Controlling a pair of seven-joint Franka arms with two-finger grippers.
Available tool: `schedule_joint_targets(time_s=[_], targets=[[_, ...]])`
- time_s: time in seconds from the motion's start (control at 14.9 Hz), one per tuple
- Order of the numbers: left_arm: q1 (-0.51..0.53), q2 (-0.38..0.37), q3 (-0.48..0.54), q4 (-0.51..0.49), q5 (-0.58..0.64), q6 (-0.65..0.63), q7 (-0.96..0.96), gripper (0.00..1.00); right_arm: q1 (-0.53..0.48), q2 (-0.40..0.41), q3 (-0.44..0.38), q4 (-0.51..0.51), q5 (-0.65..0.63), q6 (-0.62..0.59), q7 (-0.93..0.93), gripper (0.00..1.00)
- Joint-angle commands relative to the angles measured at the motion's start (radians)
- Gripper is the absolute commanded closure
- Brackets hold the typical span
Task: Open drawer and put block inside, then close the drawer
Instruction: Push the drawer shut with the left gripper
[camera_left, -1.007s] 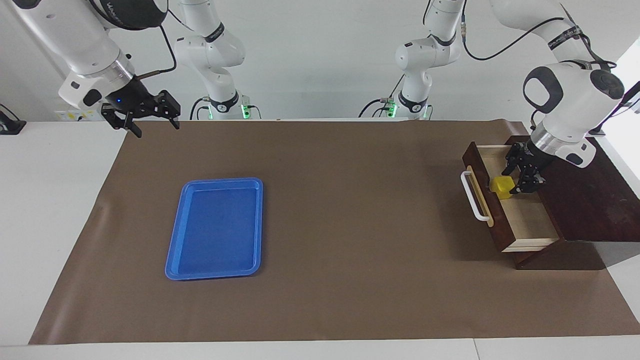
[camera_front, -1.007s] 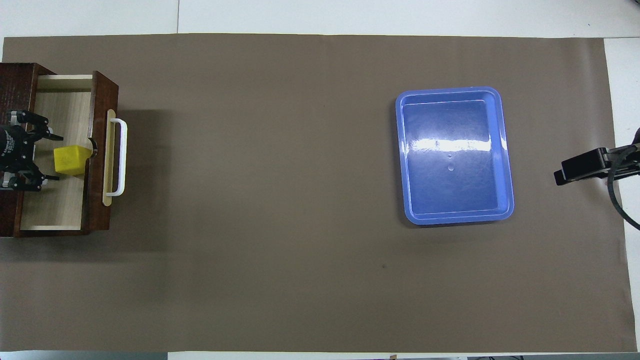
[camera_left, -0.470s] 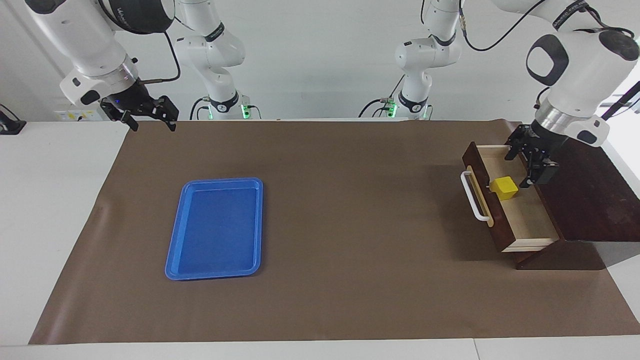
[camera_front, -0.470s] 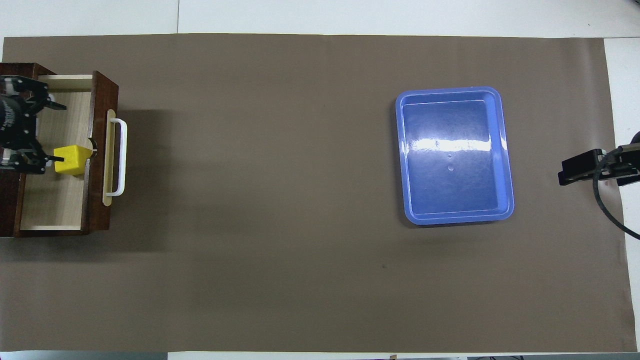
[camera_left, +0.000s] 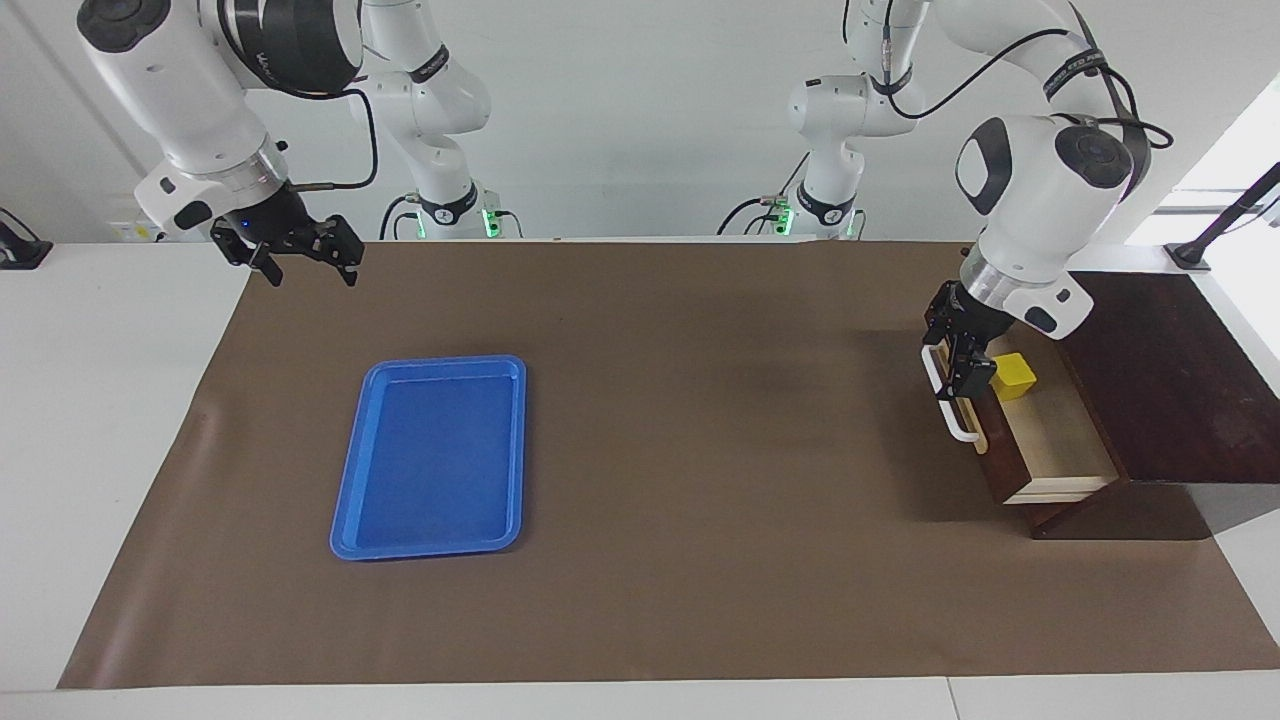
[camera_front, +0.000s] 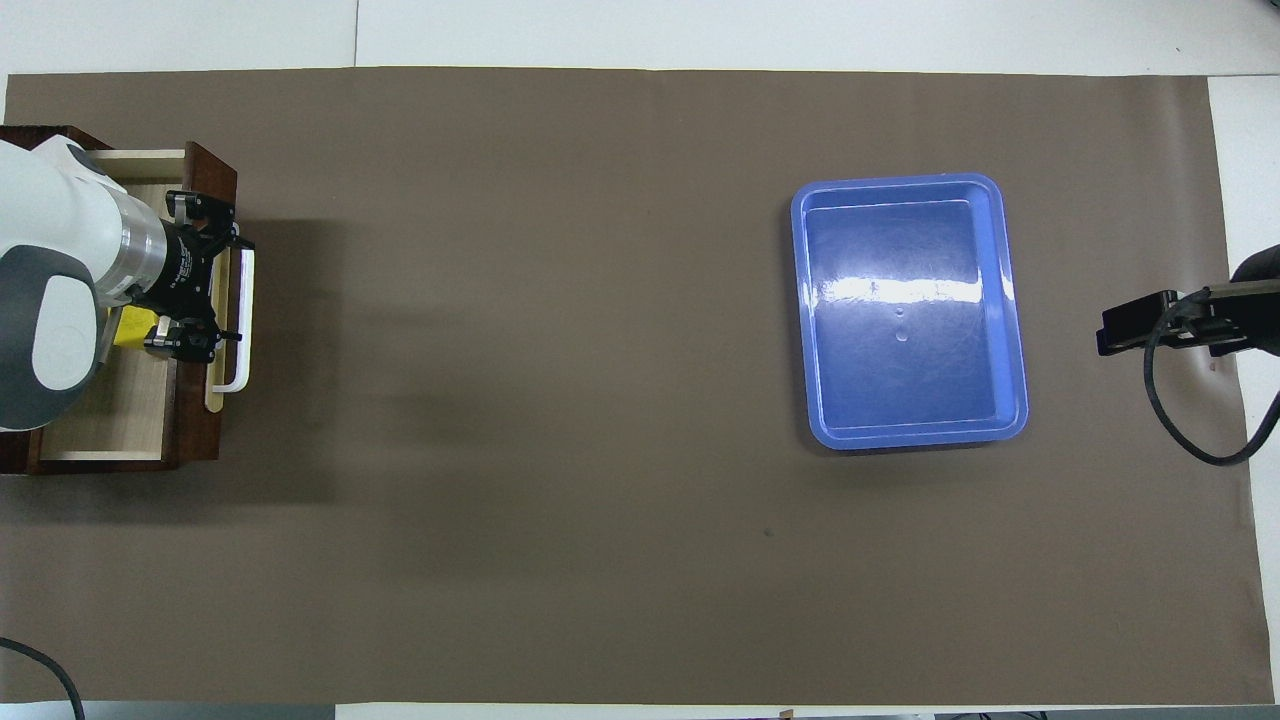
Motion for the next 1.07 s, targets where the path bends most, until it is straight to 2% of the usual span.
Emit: schedule_joint_targets(time_s=[0.0, 0.27, 0.74, 1.01], targets=[[0.029, -0.019, 0.0, -0.044, 0.037, 0.047, 0.013, 0.0, -0.004, 0.024, 0.005, 0.037, -0.001, -0.009, 0.015, 0.0], [0.076, -0.018, 0.0, -0.044, 0.098, 0.054, 0.026, 0.0, -0.004, 0.023, 0.006, 0.04, -0.009, -0.029, 0.018, 0.0], [0.2, -0.016, 0.0, -0.041, 0.118, 0.08, 0.055, 0.0, -0.001, 0.012, 0.009, 0.029, -0.009, -0.026, 0.017, 0.0], [0.22, -0.013, 0.0, -0.023, 0.118, 0.07, 0.108, 0.0, -0.004, 0.007, 0.009, 0.028, -0.009, -0.029, 0.017, 0.0]])
